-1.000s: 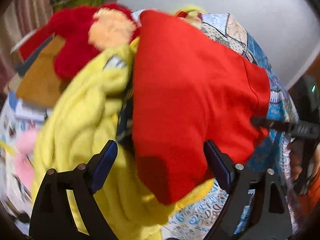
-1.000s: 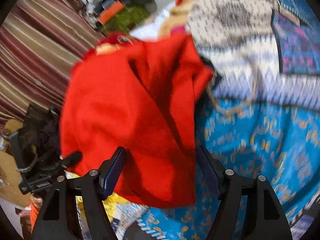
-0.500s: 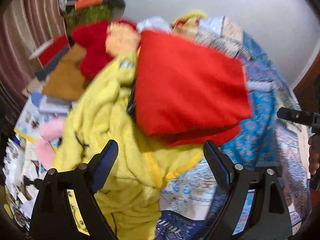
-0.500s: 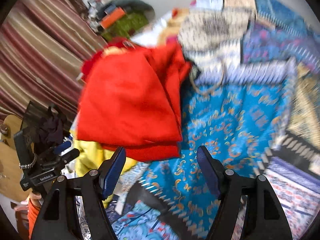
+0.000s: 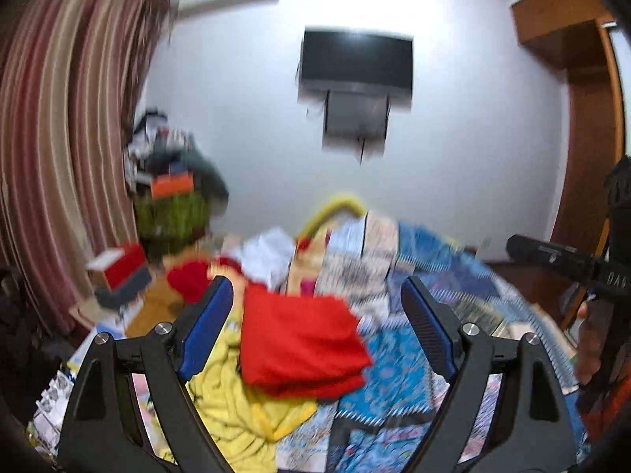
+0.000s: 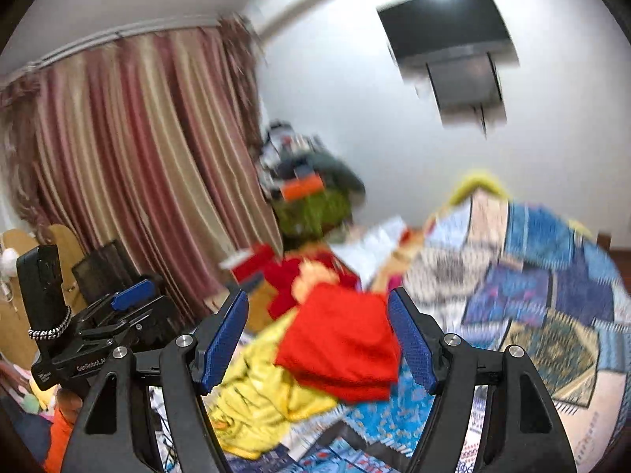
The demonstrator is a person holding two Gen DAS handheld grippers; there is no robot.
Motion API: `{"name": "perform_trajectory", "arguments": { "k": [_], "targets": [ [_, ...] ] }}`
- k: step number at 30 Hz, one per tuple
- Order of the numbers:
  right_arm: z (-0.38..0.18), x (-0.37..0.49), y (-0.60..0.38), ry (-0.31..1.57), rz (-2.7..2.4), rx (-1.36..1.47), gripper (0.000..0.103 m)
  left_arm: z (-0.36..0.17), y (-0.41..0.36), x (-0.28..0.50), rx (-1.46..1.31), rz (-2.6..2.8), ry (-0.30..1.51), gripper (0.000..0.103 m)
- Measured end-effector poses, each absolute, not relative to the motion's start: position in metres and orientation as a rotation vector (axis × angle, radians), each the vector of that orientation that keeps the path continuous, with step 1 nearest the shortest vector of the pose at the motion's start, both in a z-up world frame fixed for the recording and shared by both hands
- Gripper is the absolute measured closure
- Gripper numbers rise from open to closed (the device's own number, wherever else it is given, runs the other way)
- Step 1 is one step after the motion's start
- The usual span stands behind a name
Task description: Fold large clothes
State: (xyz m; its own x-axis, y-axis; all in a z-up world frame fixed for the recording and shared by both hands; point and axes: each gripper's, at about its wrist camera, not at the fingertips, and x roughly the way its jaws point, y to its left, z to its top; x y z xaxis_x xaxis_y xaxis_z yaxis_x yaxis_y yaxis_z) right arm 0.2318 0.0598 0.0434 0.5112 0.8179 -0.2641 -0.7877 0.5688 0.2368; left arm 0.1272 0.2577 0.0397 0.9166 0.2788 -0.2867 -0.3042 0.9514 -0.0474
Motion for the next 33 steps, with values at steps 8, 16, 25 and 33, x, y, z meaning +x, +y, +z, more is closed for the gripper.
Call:
{"name": "perform_trajectory", "arguments": {
  "k": [8, 16, 25, 33],
  "targets": [
    [0.066, 0.143, 0.02, 0.187, 0.95, 0.084, 0.032, 0.063, 0.203, 0.059, -0.012, 0.332, 0.097, 0.015],
    [0.05, 0.102, 0.004, 0.171, 0.893, 0.038, 0.032, 0.047, 0.184, 0.043, -0.011, 0.34, 0.096, 0.015],
    [0.041, 0.093, -0.004, 0.199, 0.841, 0.026, 0.025, 0.037, 0.181, 0.038, -0.033, 0.333, 0.121, 0.004],
    [0.037, 0.097, -0.009, 0.186, 0.761, 0.037, 0.0, 0.03, 0.176, 0.04, -0.029, 0.34, 0.136, 0.0]
  ]
}}
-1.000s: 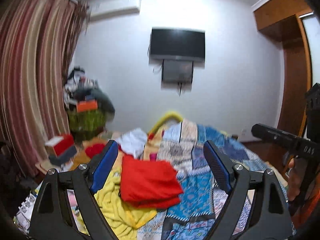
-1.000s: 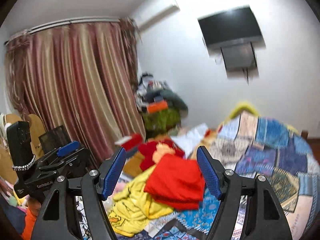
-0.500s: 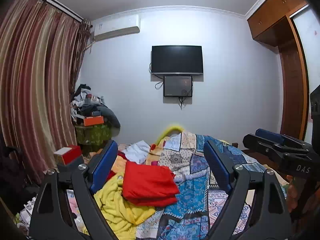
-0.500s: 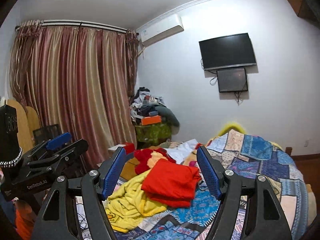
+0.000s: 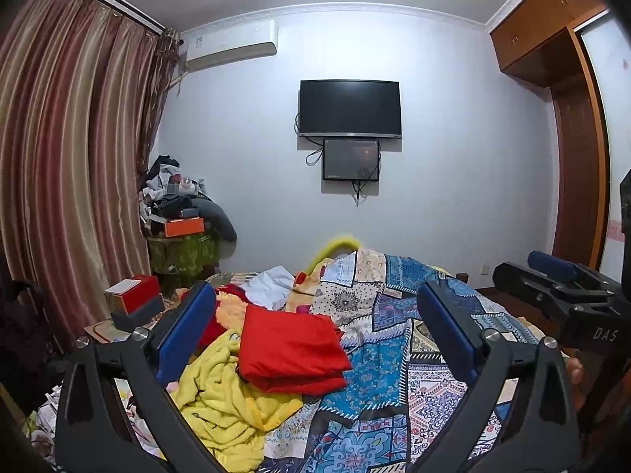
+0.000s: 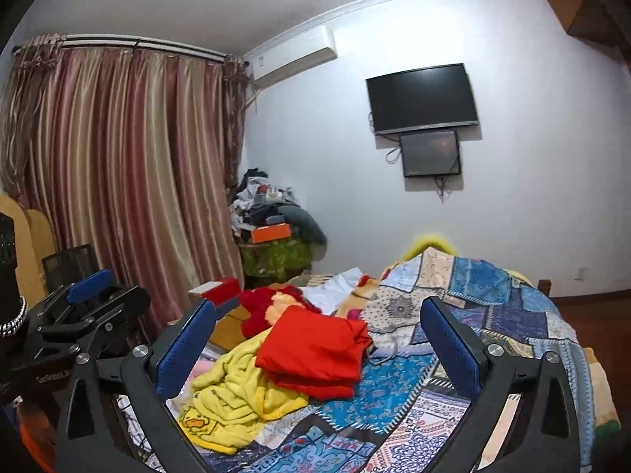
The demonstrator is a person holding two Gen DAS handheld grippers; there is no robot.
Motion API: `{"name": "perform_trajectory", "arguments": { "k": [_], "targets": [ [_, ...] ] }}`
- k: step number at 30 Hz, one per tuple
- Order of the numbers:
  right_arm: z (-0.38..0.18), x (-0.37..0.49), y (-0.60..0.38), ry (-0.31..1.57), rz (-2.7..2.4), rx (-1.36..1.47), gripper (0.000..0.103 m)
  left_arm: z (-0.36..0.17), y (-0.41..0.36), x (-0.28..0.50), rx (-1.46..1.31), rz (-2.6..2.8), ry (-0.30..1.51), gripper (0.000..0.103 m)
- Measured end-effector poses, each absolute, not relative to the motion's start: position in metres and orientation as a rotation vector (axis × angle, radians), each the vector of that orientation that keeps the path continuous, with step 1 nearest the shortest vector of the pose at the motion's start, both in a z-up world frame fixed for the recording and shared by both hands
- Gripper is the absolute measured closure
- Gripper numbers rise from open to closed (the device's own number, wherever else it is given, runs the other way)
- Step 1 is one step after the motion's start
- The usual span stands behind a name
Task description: Fold large clothes
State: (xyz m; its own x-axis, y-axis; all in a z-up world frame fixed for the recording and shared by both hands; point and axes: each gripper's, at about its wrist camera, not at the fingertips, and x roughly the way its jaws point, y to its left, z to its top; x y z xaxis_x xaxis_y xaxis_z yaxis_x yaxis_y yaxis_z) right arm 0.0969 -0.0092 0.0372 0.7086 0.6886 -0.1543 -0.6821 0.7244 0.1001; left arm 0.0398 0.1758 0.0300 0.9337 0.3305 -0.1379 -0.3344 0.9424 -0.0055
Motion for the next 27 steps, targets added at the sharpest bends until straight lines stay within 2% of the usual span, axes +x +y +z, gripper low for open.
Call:
{"name": "perform_trajectory", "arguments": {
  "k": [27],
  "targets": [
    [0.0384, 0.0977, -0.0088, 0.189, 0.747, 0.027, 0.0, 0.0252, 0.1779, 0.0483, -0.043, 0.343, 0.168, 0.0]
  ]
}}
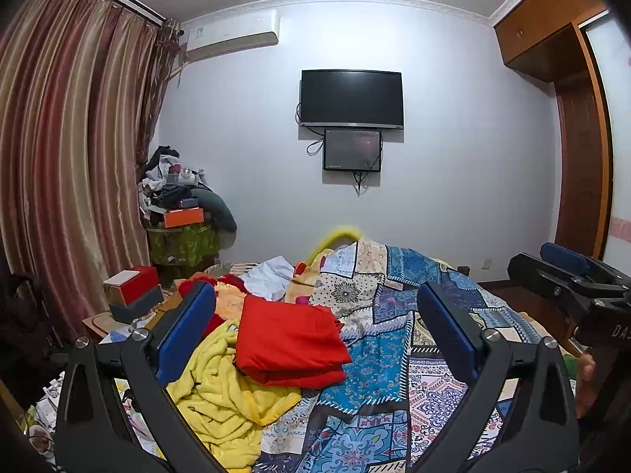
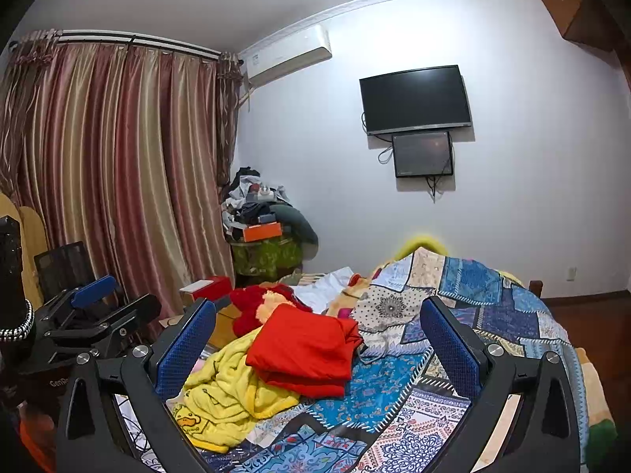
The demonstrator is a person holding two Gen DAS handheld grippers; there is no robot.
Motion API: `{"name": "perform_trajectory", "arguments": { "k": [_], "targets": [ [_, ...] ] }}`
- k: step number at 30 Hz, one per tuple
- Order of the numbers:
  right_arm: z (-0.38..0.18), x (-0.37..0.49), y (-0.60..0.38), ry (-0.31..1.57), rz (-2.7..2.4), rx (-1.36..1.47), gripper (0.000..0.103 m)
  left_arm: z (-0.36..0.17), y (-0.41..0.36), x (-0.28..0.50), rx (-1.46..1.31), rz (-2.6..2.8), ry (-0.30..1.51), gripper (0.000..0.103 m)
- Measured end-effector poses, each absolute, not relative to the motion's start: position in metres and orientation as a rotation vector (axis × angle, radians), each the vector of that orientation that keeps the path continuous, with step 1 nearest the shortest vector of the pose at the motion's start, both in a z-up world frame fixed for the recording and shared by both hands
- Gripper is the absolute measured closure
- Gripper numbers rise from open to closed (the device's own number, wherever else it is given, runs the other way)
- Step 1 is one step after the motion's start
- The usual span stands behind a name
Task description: Fold large clothes
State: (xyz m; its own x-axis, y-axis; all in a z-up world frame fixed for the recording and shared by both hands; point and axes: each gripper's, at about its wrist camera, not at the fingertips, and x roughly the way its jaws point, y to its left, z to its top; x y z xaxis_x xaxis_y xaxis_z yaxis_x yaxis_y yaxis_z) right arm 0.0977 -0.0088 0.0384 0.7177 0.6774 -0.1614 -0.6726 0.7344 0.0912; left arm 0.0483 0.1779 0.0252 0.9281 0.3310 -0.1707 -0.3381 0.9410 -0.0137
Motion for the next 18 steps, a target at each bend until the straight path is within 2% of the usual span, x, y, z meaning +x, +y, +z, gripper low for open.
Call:
{"name": "perform_trajectory", "arguments": {
  "k": [18],
  "targets": [
    [0.0398, 0.1006, -0.0154, 0.173, 0.733, 0.015, 0.0, 0.0209, 0.1798, 0.0503, -0.048, 0.321, 0.17, 0.0]
  ]
}}
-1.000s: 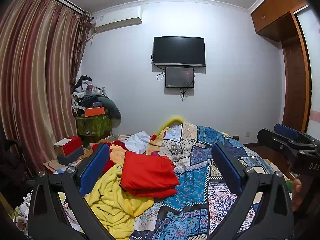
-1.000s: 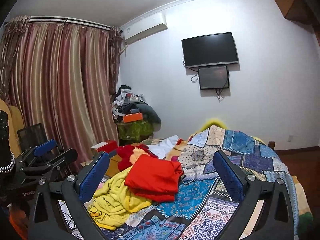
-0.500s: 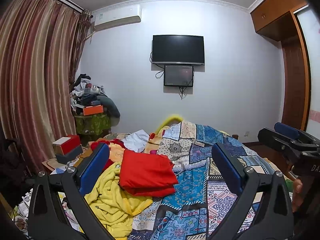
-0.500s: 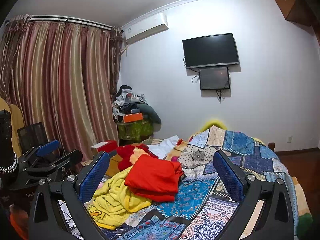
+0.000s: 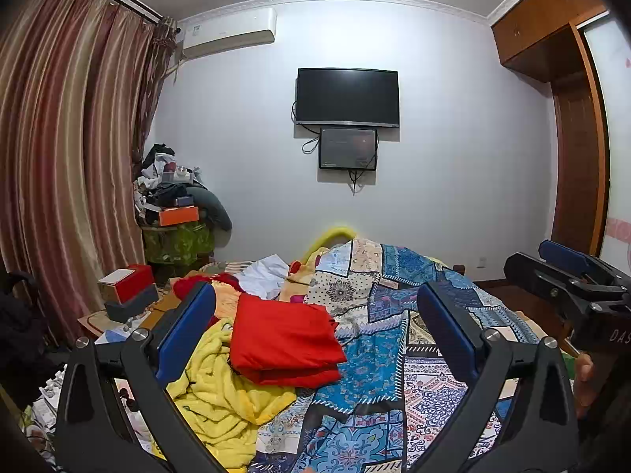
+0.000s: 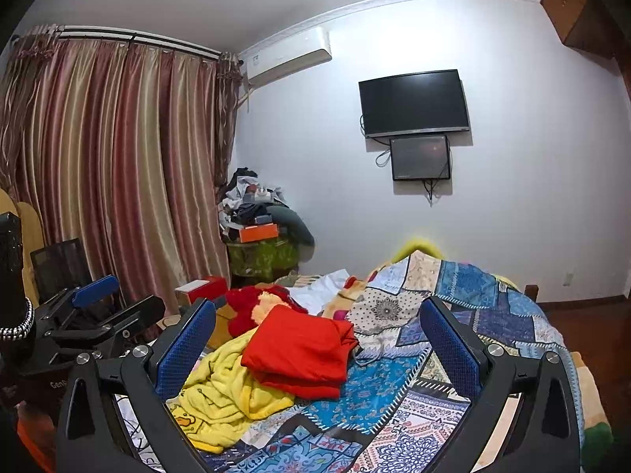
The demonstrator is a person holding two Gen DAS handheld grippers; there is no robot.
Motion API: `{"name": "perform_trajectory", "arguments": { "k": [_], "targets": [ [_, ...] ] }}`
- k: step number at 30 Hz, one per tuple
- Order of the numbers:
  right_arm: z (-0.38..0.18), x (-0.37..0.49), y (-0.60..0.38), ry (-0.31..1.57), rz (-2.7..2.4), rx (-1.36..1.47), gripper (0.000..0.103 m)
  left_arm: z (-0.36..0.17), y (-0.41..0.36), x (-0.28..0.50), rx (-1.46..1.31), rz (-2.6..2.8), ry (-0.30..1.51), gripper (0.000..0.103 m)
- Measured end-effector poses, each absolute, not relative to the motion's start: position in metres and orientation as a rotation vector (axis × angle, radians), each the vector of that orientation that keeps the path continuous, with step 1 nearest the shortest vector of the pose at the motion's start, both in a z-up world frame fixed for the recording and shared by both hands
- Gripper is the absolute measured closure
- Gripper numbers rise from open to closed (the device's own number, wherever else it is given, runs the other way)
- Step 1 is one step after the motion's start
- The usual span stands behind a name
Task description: Fold large clothes
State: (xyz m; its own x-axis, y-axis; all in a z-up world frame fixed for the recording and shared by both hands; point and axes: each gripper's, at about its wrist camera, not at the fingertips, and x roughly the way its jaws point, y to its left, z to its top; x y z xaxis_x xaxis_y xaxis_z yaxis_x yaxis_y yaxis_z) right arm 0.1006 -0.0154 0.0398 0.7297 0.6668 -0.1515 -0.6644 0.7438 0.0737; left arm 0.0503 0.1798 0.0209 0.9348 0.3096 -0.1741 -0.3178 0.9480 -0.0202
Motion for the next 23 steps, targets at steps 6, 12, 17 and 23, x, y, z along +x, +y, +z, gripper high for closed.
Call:
{"name": "perform_trajectory", "arguments": {
  "k": [6, 12, 17, 23],
  "targets": [
    [0.0403, 0.1005, -0.0189, 0.146, 0.712, 0.011, 0.0, 0.0191, 0.1796, 0.0524, -0.056, 0.309, 0.19, 0.0],
    [0.0397, 0.1023, -0.0213, 0.147, 0.711, 0.012, 0.0, 0.0178, 0.181, 0.052, -0.076, 0.3, 0.193, 0.0],
    [0.0376, 0.1021, -0.02, 0.156, 0.712, 0.016, 0.0, 0.0173, 0.1791, 0.0539, -0.074, 0.296, 0.2, 0.0],
    [0.0349, 0.107, -0.0207, 0.172, 0.712, 0.026, 0.0, 0.0151, 0.18, 0.0535, -0.071, 0.292, 0.201, 0.0]
  ]
}}
